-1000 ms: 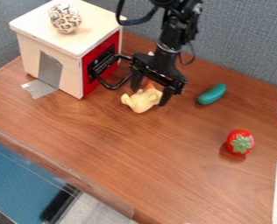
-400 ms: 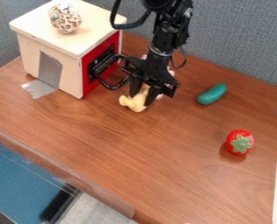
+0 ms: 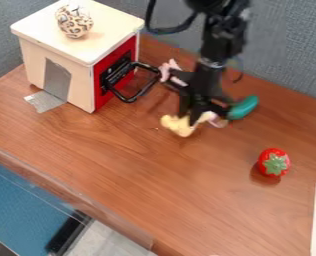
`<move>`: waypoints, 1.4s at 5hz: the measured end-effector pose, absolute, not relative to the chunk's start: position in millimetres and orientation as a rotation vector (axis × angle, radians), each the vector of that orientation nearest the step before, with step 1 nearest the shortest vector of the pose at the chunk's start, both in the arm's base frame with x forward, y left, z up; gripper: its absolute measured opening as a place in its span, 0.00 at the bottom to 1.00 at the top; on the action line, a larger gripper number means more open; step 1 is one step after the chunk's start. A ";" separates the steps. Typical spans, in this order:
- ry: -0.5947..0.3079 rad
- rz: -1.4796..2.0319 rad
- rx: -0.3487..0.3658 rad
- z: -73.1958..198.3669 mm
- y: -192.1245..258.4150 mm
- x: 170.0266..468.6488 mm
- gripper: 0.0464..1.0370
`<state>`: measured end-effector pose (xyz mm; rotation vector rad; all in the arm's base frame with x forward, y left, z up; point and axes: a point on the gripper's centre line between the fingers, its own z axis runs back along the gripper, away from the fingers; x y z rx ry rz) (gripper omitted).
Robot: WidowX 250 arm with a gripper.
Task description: Move the yellow duck to the middle bottom part of the table
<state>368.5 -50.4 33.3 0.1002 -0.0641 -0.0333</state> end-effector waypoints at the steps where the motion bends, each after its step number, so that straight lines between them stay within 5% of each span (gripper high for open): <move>1: -0.087 -0.129 0.087 38.5 -72.9 350.0 0.04; 4: 0.014 -0.267 0.063 7.7 -87.5 285.8 0.04; 5: -0.007 -0.285 0.051 15.6 -93.0 281.5 0.08; 6: -0.001 -0.257 0.054 18.3 -92.3 279.9 0.27; 7: -0.051 -0.214 0.047 37.4 -92.5 282.9 0.57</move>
